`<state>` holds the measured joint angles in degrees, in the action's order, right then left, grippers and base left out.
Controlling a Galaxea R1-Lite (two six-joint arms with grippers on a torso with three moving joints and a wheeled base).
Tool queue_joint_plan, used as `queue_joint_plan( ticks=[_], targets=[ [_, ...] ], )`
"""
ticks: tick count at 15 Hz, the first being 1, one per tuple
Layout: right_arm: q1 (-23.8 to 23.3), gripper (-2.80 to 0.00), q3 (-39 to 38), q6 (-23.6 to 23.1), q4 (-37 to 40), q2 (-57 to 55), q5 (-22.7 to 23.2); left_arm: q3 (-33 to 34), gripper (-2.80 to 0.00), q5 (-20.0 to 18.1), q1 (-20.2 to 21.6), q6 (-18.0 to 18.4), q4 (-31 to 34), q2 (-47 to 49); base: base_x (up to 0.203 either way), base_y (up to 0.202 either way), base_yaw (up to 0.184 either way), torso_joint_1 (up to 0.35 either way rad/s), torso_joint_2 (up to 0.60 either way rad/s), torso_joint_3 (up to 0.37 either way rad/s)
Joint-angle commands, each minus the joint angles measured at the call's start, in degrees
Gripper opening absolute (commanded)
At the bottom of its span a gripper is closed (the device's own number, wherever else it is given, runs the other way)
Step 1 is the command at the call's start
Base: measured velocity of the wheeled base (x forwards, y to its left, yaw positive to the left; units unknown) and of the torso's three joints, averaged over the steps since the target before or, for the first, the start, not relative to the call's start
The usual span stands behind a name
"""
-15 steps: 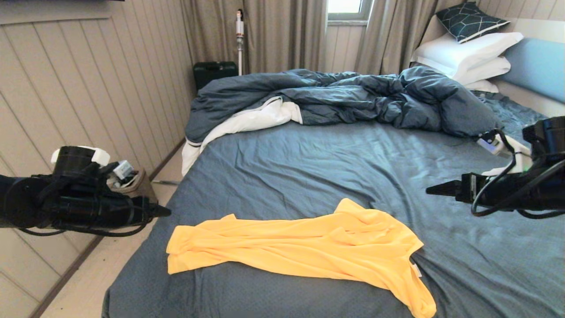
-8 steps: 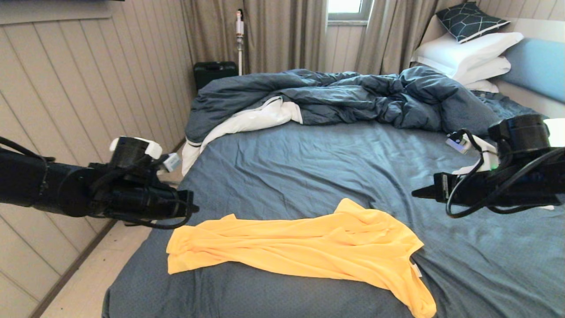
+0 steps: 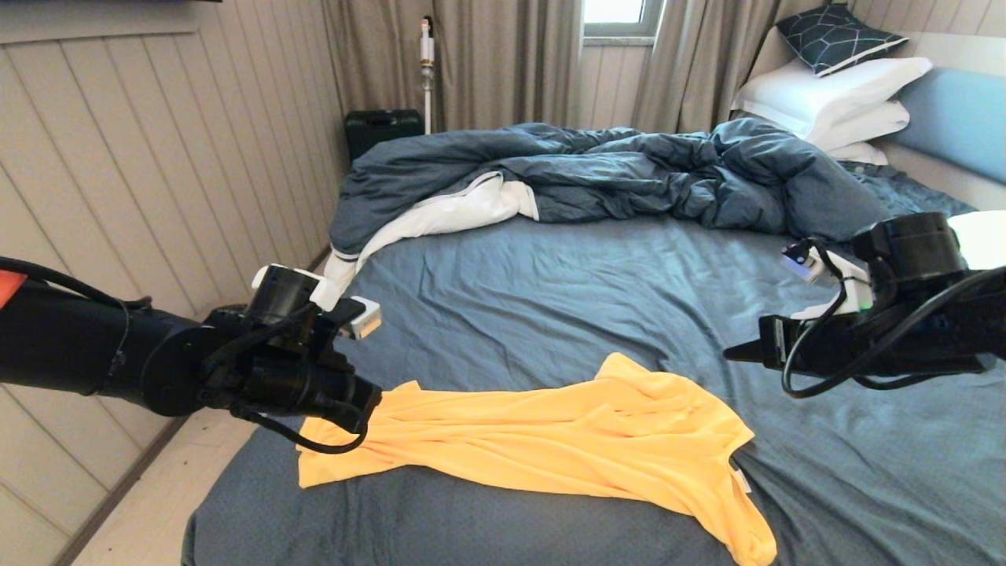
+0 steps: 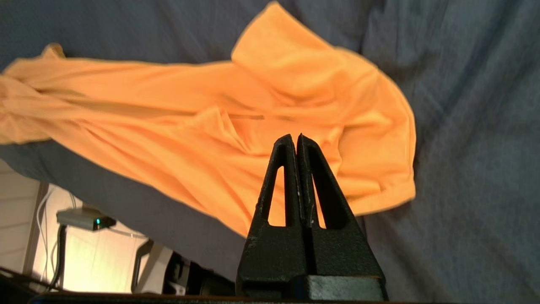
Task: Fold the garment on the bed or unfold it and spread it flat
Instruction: Unford the yellow T-shirt
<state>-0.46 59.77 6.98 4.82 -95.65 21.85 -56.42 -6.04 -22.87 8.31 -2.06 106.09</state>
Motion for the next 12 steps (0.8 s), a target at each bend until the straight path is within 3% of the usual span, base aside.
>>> queue_joint_plan(
  ticks=[1,3,4,12],
  targets=[
    [0.0,-2.80,-1.6,0.0,-0.8,0.3,0.4,-1.0,-2.80,3.1,-0.1,4.0,-0.4,1.3,0.000,0.000,0.000,0.000,0.00,0.000],
    [0.0,-2.80,-3.4,-0.2,-4.7,0.5,1.1,-3.9,-2.80,5.0,-0.2,4.9,-2.2,5.6,0.000,0.000,0.000,0.000,0.00,0.000],
    [0.0,-2.80,-4.3,-0.2,-6.1,0.5,1.2,-4.9,0.00,5.5,-0.2,5.1,-3.4,7.4,0.000,0.000,0.000,0.000,0.00,0.000],
    [-0.3,-2.80,-5.0,-0.3,-6.9,-0.7,1.3,-2.6,0.00,5.5,-2.4,5.6,-4.3,9.3,0.000,0.000,0.000,0.000,0.00,0.000]
  ],
)
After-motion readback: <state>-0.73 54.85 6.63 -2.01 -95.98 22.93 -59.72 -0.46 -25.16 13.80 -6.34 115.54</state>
